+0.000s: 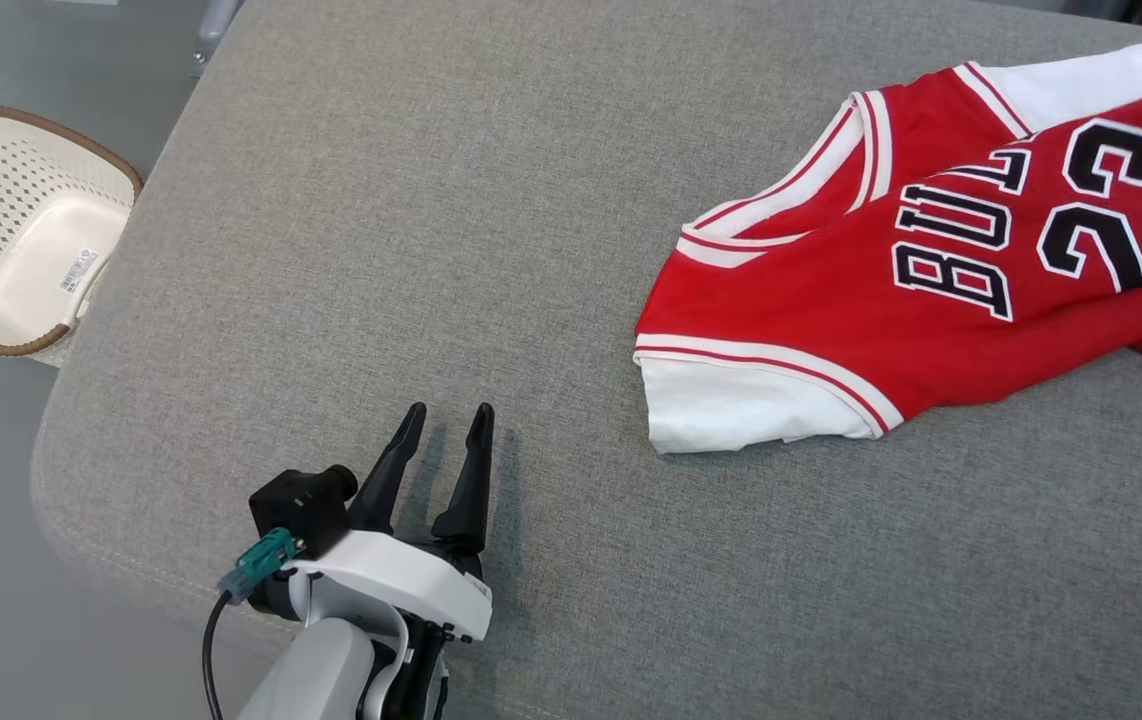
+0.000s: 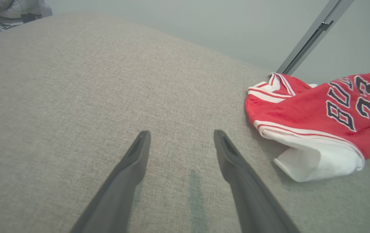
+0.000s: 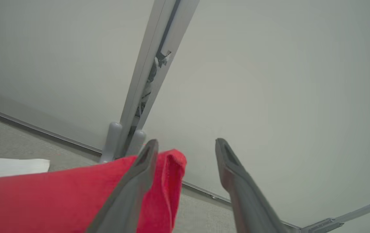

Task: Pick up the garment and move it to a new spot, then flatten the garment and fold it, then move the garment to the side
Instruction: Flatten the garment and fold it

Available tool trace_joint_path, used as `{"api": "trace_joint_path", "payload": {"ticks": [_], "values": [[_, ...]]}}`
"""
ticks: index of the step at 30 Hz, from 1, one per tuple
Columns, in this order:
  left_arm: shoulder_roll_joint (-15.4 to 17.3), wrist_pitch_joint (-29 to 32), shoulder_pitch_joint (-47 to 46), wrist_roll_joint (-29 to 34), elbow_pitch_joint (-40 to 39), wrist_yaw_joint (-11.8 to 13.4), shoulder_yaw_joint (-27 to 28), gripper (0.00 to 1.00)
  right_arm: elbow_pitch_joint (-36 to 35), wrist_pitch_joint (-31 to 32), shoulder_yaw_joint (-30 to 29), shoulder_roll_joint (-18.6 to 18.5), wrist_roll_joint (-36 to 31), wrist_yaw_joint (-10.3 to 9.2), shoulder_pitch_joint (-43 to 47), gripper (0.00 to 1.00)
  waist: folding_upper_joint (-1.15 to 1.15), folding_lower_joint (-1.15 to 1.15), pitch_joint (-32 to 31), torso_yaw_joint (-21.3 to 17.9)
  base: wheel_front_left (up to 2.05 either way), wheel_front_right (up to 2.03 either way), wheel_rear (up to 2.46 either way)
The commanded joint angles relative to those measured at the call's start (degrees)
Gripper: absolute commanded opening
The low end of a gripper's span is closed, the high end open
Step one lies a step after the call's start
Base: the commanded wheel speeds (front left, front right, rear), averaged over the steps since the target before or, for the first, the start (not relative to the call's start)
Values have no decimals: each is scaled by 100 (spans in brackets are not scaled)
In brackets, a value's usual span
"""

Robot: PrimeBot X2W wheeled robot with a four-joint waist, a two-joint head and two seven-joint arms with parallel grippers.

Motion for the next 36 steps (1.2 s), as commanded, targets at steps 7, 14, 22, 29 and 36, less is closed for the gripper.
{"api": "trace_joint_path", "payload": {"ticks": [7, 14, 22, 29, 36], "values": [[28, -16, -87, 54, 7, 67, 71, 100, 394, -339, -67, 490, -113, -3, 273, 100, 0, 0, -65, -237, 0, 0, 0], [28, -15, -57, 192, 29, 42, 233, 100, 411, -1070, -123, 1099, 151, -2, 722, 100, 0, 0, -397, -781, 0, 0, 0], [31, -15, 100, 308, 121, 13, 361, 100, -332, -1371, -167, 1696, 616, -2, 1690, 100, 0, 0, -825, -1360, 0, 0, 0], [25, -15, 271, 479, 282, 2, 437, 100, -1598, -1385, -582, 2133, 981, -2, 2890, 100, 0, 0, -1088, -1722, 0, 0, 0], [41, -15, 335, 1022, 789, -127, 367, 100, -2524, -1368, -1094, 2592, 851, -2, 3859, 100, 0, 0, -1157, -1953, 0, 0, 0]]}}
